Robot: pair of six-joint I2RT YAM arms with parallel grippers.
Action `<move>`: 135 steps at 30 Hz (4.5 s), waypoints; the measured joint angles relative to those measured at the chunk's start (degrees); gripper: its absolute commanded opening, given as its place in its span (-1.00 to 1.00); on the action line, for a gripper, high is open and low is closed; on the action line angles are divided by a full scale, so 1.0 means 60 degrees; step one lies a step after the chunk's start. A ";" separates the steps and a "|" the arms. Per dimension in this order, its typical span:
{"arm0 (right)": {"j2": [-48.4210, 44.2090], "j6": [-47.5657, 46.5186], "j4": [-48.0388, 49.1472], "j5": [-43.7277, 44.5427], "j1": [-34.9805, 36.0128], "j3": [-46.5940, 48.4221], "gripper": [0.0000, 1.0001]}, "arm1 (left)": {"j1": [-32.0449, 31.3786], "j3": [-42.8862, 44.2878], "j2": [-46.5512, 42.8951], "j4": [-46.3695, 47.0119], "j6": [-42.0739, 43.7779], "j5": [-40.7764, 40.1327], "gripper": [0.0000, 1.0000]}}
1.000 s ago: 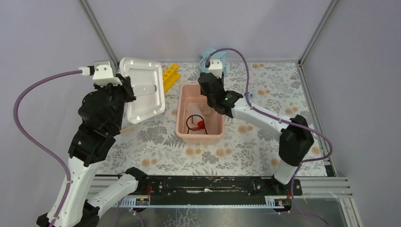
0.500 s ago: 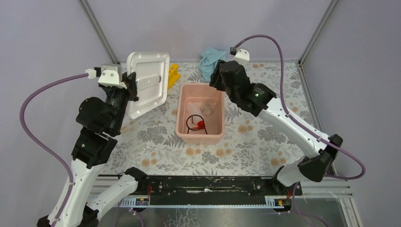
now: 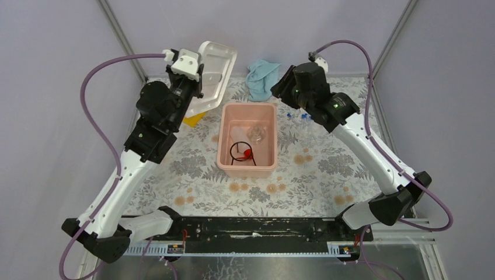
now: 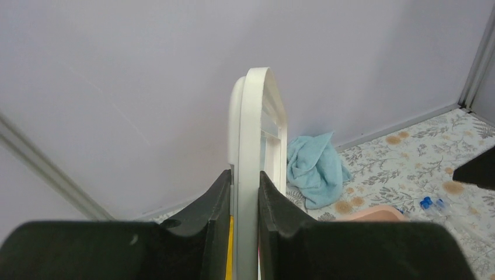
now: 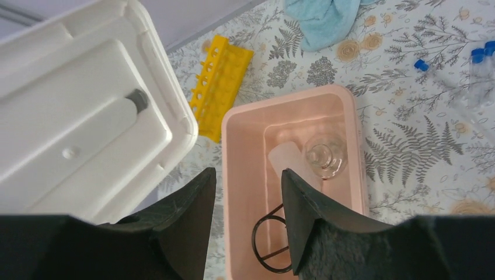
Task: Organize the chemistry lab equipment
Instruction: Close the lid of the storage box.
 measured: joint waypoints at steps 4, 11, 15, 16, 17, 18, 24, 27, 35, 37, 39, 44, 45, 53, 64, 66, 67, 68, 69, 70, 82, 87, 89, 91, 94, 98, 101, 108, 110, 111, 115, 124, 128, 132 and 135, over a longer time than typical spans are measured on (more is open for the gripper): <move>-0.0102 0.0911 -0.0029 -0.0987 -0.0885 0.0066 0.04 | -0.0710 0.0000 0.0426 0.0619 0.0761 -0.0076 -1.00; -0.0306 0.3009 0.0514 -0.3224 -0.2685 -0.0153 0.07 | -0.2514 -0.0255 0.1027 0.2484 0.2922 -0.0696 -1.00; -0.0568 0.4033 0.1158 -0.4288 -0.3504 -0.0783 0.08 | -0.3282 -0.0747 0.1158 0.3297 0.4105 -0.1071 -1.00; -0.0656 0.4306 0.1355 -0.4575 -0.3701 -0.0987 0.09 | -0.3442 -0.0943 0.1133 0.3508 0.4350 -0.1158 -1.00; -0.0732 0.4583 0.1559 -0.4881 -0.3880 -0.1191 0.10 | -0.3621 -0.1180 0.1089 0.3723 0.4605 -0.1264 -1.00; -0.0805 0.4911 0.1829 -0.5217 -0.4065 -0.1413 0.10 | -0.3803 -0.1468 0.1027 0.3963 0.4932 -0.1392 -1.00; -0.0860 0.6295 0.3009 -0.6470 -0.4524 -0.2098 0.17 | -0.4783 -0.2867 0.0794 0.4932 0.6521 -0.1996 -1.00; -0.0860 0.6699 0.3435 -0.6903 -0.4535 -0.2138 0.18 | -0.5151 -0.3282 0.0743 0.5322 0.7136 -0.2222 -1.00; -0.0834 0.7023 0.4095 -0.7548 -0.4543 -0.2138 0.21 | -0.5756 -0.3585 0.0656 0.6164 0.8131 -0.2433 -1.00; -0.0801 0.7031 0.4164 -0.7657 -0.4543 -0.2138 0.21 | -0.5927 -0.3683 0.0656 0.6342 0.8313 -0.2426 -1.00; -0.0765 0.7027 0.4204 -0.7737 -0.4543 -0.2138 0.21 | -0.6062 -0.3763 0.0678 0.6422 0.8451 -0.2412 -1.00; -0.0652 0.6969 0.4149 -0.7887 -0.4543 -0.2120 0.22 | -0.6306 -0.3982 0.0834 0.6535 0.8728 -0.2331 -1.00; -0.0627 0.6954 0.4127 -0.7909 -0.4543 -0.2102 0.22 | -0.6317 -0.4018 0.0871 0.6535 0.8772 -0.2313 -1.00; -0.0357 0.6677 0.3792 -0.8047 -0.4237 -0.1829 0.22 | -0.6528 -0.4207 0.1137 0.6604 0.9023 -0.2153 -1.00; -0.0277 0.6291 0.3286 -0.8098 -0.3588 -0.1814 0.09 | -0.6677 -0.4280 0.1231 0.6772 0.9293 -0.2036 -1.00; -0.0280 0.6229 0.3279 -0.8109 -0.3588 -0.1814 -0.02 | -0.6699 -0.4331 0.1231 0.6798 0.9326 -0.2018 -1.00; -0.0280 0.6193 0.3279 -0.8113 -0.3588 -0.1814 -0.08 | -0.6710 -0.4382 0.1228 0.6823 0.9347 -0.2022 -1.00; -0.0280 0.6167 0.3279 -0.8116 -0.3588 -0.1814 -0.14 | -0.6721 -0.4444 0.1228 0.6838 0.9373 -0.2022 -1.00; -0.0280 0.6145 0.3275 -0.8116 -0.3588 -0.1818 -0.20 | -0.6725 -0.4506 0.1228 0.6867 0.9398 -0.2018 -1.00; -0.0280 0.6109 0.3282 -0.8123 -0.3588 -0.1854 -0.27 | -0.6728 -0.4594 0.1224 0.6961 0.9446 -0.2018 -1.00; -0.0379 0.6415 0.4011 -0.8568 -0.3588 -0.3319 -1.00 | -0.6925 -0.5610 0.1053 0.7450 0.9584 -0.2408 -0.73; -0.0561 0.6801 0.4779 -0.8841 -0.3450 -0.3818 -1.00 | -0.7384 -0.6029 0.0776 0.7879 0.9664 -0.3053 -0.40; -0.0630 0.7031 0.5125 -0.9020 -0.3370 -0.4011 -1.00 | -0.7606 -0.6142 0.0663 0.8043 0.9719 -0.3381 -0.25; -0.0645 0.7264 0.5501 -0.9067 -0.3355 -0.4160 -1.00 | -0.7879 -0.6226 0.0568 0.8266 0.9734 -0.3923 -0.11; -0.0645 0.7657 0.6043 -0.9016 -0.3475 -0.4288 -1.00 | -0.8368 -0.6273 0.0364 0.8648 0.9734 -0.4768 0.05; -0.0645 0.8025 0.6648 -0.9001 -0.3534 -0.4350 -1.00 | -0.8925 -0.6273 0.0215 0.8899 0.9694 -0.5599 0.22; -0.0645 0.8178 0.7023 -0.9005 -0.3534 -0.4411 -1.00 | -0.9351 -0.6266 0.0197 0.8899 0.9566 -0.6302 0.29; -0.0645 0.8236 0.7581 -0.8994 -0.3530 -0.4568 -1.00 | -1.0652 -0.5563 0.0055 0.7530 0.8109 -0.8120 0.34; -0.0645 0.8145 0.7708 -0.8961 -0.3534 -0.4568 -1.00 | -1.1092 -0.5166 -0.0047 0.6728 0.7322 -0.8633 0.37; -0.0637 0.8072 0.7752 -0.8936 -0.3534 -0.4568 -1.00 | -1.1311 -0.4878 -0.0073 0.6244 0.6838 -0.8903 0.37; -0.0532 0.7763 0.7905 -0.8910 -0.3530 -0.4568 -1.00 | -1.1923 -0.3668 -0.0073 0.4390 0.4940 -0.9668 0.44; -0.0033 0.6816 0.8739 -0.8859 -0.3483 -0.4699 -1.00 | -1.2193 -0.1734 -0.0313 0.1818 0.1472 -1.0309 0.56; 0.0193 0.6291 0.9009 -0.8859 -0.3319 -0.4717 -1.00 | -1.1482 -0.1490 -0.0714 0.1147 0.0532 -0.9912 0.56; 0.0346 0.5770 0.9165 -0.8859 -0.3053 -0.4768 -1.00 | -0.9821 -0.0528 -0.0535 0.0102 -0.0426 -0.8768 0.60; 0.0404 0.5453 0.9216 -0.8856 -0.2889 -0.4819 -1.00 | -0.8327 0.0084 -0.0182 -0.0324 -0.0903 -0.7570 0.62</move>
